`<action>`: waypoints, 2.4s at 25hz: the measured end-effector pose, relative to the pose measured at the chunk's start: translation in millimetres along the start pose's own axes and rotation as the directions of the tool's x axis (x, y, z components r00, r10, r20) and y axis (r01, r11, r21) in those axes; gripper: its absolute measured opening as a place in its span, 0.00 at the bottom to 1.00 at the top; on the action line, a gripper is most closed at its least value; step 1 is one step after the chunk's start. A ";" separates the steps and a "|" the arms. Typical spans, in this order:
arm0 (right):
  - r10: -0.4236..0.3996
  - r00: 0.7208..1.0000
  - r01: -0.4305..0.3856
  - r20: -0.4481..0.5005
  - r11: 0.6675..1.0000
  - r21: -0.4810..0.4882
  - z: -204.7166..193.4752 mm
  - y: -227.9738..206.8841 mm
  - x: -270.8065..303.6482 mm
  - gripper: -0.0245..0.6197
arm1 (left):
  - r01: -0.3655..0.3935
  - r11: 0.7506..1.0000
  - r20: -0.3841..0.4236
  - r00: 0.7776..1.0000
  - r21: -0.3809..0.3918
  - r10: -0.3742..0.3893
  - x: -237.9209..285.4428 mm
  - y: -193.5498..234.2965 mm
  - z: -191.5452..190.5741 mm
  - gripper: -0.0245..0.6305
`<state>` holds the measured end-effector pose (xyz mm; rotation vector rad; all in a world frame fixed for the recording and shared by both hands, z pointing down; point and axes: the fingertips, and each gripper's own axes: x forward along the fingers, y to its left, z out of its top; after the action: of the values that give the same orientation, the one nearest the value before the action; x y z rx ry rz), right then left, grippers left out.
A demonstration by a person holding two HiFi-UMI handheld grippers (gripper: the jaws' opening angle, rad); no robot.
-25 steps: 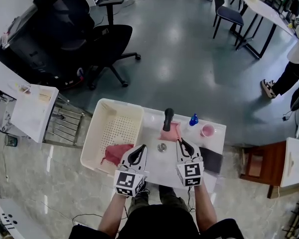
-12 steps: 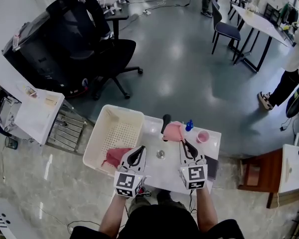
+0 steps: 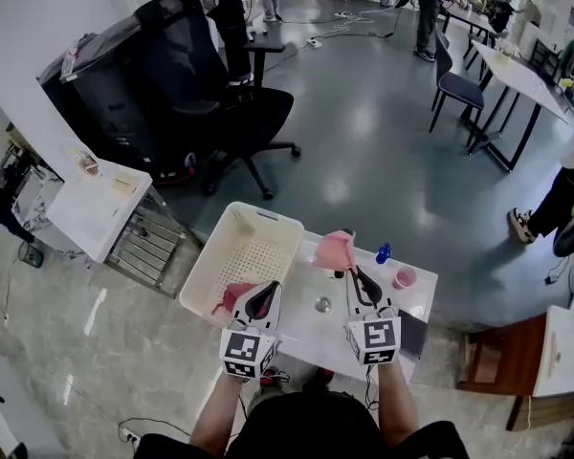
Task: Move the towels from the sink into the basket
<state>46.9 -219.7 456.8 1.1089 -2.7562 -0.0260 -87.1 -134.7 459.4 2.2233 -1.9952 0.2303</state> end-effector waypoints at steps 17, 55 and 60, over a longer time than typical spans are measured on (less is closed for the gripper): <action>0.236 0.971 -0.236 0.023 0.972 -0.013 22.5 125.2 54.0 0.11 | -0.178 0.984 -0.016 0.984 -0.030 0.178 -71.2 84.4 -10.4 0.05; 0.369 0.907 -0.366 -0.204 0.929 0.053 -79.3 213.5 95.5 0.11 | -0.253 0.958 -0.176 0.958 -0.137 0.227 -96.5 142.1 -96.9 0.05; 0.405 0.895 -0.396 -0.189 0.914 0.083 -75.4 219.7 95.3 0.19 | -0.248 0.958 -0.181 0.958 -0.143 0.221 -96.7 142.4 -99.3 0.05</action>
<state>-159.0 -122.9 563.0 0.4955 -2.7480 0.1890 -240.6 -35.1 537.0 1.8064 -2.1027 0.2550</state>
